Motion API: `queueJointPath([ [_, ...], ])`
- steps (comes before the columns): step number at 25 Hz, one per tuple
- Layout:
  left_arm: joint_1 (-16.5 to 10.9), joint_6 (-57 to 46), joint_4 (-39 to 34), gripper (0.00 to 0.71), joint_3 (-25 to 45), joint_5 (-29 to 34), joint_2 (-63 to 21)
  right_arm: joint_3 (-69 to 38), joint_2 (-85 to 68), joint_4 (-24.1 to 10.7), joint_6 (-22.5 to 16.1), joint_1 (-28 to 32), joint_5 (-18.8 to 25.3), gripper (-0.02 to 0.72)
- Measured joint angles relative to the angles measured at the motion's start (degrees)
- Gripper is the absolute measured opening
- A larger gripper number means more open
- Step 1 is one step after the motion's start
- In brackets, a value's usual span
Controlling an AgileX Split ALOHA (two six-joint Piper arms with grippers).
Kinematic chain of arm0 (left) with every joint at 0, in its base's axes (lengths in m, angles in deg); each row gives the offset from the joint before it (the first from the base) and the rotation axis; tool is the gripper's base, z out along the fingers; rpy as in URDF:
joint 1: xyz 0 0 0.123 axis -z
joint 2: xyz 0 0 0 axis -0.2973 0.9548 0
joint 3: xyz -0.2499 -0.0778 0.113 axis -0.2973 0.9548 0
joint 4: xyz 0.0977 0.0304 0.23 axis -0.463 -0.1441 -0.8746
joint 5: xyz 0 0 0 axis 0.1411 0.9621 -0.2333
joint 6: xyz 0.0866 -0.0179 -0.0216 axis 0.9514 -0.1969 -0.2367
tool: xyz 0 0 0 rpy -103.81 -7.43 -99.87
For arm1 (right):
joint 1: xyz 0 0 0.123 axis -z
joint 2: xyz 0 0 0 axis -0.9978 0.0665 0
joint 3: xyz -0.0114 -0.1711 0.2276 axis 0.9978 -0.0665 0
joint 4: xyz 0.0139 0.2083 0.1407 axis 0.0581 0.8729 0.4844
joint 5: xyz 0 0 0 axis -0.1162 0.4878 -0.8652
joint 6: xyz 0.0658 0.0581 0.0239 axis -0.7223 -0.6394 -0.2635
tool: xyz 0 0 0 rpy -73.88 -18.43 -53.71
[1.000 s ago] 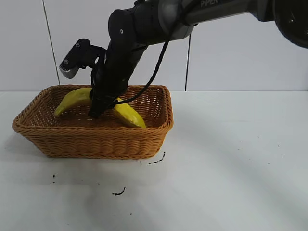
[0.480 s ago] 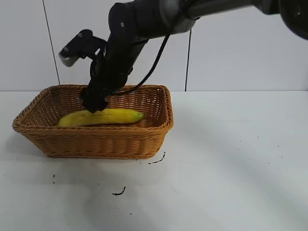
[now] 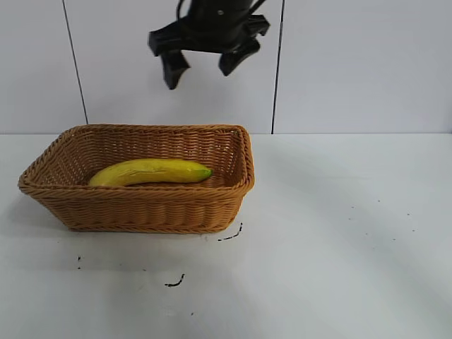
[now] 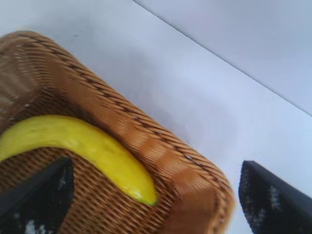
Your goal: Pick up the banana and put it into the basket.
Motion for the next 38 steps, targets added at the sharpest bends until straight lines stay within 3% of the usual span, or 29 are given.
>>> queueJointPath([
  [8, 0.00, 0.00, 0.00, 0.695, 0.00, 0.00, 0.00, 0.00, -0.05, 0.00, 0.00, 11.90, 4.82, 0.657],
  [15, 0.00, 0.00, 0.00, 0.695, 0.00, 0.00, 0.00, 0.00, 0.06, 0.00, 2.21, 13.16, 12.70, 0.657],
  [22, 0.00, 0.00, 0.00, 0.695, 0.00, 0.00, 0.00, -1.93, -3.64, 1.37, 2.99, 13.16, 13.29, 0.657],
  [28, 0.00, 0.00, 0.00, 0.695, 0.00, 0.00, 0.00, -15.50, -17.31, 2.60, 2.94, 13.16, 13.29, 0.657],
  [38, 0.00, 0.00, 0.00, 0.695, 0.00, 0.00, 0.00, -50.45, -50.78, 4.77, 4.02, 13.16, 13.35, 0.657],
])
